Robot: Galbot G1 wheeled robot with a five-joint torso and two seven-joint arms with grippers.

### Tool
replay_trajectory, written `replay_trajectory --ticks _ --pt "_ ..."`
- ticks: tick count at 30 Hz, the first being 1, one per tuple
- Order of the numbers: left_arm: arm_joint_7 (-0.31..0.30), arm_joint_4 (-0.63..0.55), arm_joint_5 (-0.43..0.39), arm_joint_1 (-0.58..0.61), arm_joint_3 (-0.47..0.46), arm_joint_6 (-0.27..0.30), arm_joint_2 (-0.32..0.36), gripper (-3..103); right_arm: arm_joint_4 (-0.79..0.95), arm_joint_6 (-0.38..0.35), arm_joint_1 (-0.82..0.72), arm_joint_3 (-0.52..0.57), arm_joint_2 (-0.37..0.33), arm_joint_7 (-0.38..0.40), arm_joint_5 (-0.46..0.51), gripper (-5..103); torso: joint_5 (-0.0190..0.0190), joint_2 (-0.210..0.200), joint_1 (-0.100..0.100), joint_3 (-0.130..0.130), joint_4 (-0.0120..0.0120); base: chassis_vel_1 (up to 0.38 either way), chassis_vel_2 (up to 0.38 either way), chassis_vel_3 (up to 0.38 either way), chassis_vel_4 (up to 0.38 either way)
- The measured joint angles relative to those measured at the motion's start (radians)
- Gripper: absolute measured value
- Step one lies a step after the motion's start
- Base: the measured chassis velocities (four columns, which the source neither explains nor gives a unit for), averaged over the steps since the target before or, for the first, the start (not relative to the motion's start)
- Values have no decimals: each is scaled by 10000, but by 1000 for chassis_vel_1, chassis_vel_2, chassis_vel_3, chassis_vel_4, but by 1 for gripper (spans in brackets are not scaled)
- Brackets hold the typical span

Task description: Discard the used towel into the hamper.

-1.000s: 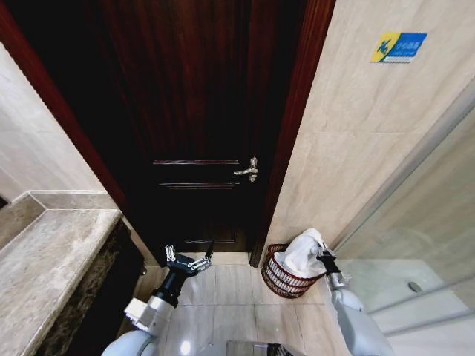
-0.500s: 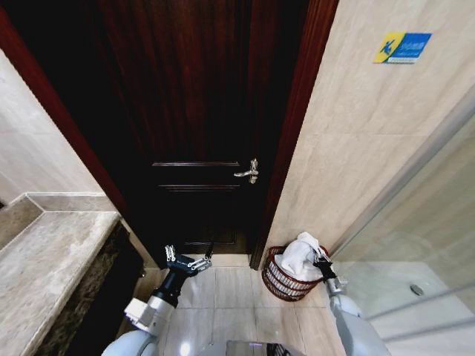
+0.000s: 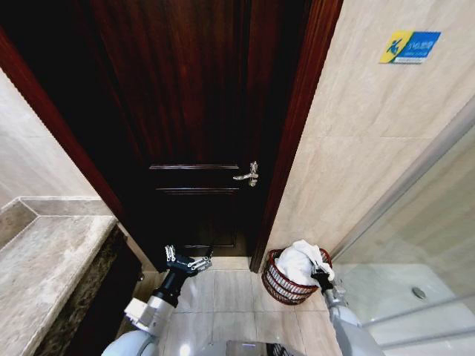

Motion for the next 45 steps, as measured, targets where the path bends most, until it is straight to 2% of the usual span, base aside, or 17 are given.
replay_trajectory --ticks 3,4,6,9,15,18,22,25,44,45 --pt "0 0 0 0 0 0 0 100 -103 -1119 273 -41 -111 -488 -128 3 2 0 3 1 -2 0 0 0 0" --pt "0 0 0 0 0 0 0 100 -103 -1119 273 -41 -111 -488 -128 3 2 0 3 1 -2 0 0 0 0" --pt "0 -1 0 0 0 0 0 100 -81 -1751 424 -69 -145 -564 -363 3 -1 0 2 1 -3 0 0 0 0" --pt "0 0 1 0 0 0 0 100 -538 -1986 822 -105 -122 -562 -689 3 -5 0 1 0 -4 0 0 0 0" --pt "0 0 0 0 0 0 0 100 -1983 -1727 1846 -31 122 -105 -1693 3 -1 0 2 1 1 0 0 0 0" --pt "0 0 0 0 0 0 0 100 -2039 -2008 1993 -56 182 -56 -2040 3 -1 -1 2 1 -1 0 0 0 0" --pt "0 0 0 0 0 0 0 100 -2282 -3009 2386 -67 276 315 -2759 3 -2 0 1 0 -2 0 0 0 0" --pt "0 0 0 0 0 0 0 100 -2567 -3308 2563 -44 296 480 -3062 3 -1 0 1 1 -2 0 0 0 0" --pt "0 0 1 0 0 0 1 100 -3126 -3531 2614 42 269 620 -3313 3 -5 1 -2 0 -6 -53 54 61 -57" --pt "0 0 0 0 0 0 0 100 -3143 -3552 2607 46 268 743 -3309 -1 -4 -2 4 2 -4 -178 180 185 -163"
